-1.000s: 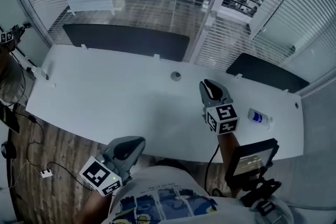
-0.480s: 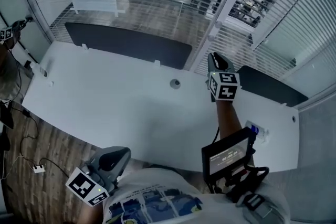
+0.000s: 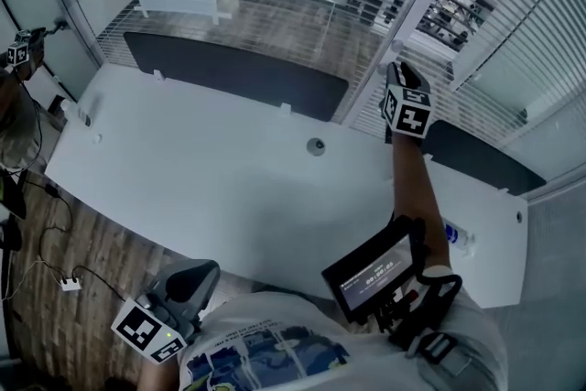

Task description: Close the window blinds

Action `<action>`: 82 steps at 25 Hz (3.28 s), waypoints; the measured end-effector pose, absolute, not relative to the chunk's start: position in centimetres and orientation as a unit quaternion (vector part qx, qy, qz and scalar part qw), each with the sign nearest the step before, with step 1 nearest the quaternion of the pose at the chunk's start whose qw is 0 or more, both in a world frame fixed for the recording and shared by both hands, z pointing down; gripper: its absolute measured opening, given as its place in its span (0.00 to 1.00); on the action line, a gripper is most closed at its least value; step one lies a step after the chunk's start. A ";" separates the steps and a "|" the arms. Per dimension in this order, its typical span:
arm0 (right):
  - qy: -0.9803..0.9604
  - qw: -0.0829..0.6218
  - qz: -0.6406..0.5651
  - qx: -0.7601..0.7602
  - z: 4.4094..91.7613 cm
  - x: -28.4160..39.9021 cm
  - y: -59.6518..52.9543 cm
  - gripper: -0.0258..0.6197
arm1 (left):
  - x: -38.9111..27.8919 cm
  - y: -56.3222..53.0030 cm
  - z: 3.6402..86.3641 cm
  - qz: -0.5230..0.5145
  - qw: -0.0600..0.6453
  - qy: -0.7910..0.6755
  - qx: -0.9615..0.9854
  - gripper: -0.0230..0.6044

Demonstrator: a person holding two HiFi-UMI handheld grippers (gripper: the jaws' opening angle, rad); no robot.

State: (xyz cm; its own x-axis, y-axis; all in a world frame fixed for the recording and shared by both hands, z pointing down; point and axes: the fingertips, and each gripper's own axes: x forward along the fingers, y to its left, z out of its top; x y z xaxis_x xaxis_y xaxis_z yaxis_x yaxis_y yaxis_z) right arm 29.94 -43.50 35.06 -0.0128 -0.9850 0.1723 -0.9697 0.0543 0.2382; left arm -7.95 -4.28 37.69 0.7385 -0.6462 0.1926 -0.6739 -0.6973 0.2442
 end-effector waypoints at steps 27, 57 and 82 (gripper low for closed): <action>-0.651 0.146 -0.024 0.745 33.0 30.6 -47.8 0.23 | -9.5 -3.3 38.9 0.059 0.158 -0.393 0.904 0.04; -0.459 0.541 -0.291 0.642 34.3 30.6 -48.8 0.23 | -9.6 -2.3 39.0 0.042 0.155 -0.384 0.909 0.04; -0.682 -0.008 0.136 0.718 33.9 31.5 -45.6 0.27 | -9.1 -2.3 39.1 0.053 0.156 -0.357 0.919 0.04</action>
State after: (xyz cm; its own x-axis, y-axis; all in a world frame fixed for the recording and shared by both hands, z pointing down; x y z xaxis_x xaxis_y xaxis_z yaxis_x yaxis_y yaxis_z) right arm 31.54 -45.63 33.90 0.0325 -0.9823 0.1845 -0.9778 -0.0694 -0.1975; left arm -9.09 -2.25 39.11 0.7388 -0.6406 0.2095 -0.6738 -0.6958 0.2487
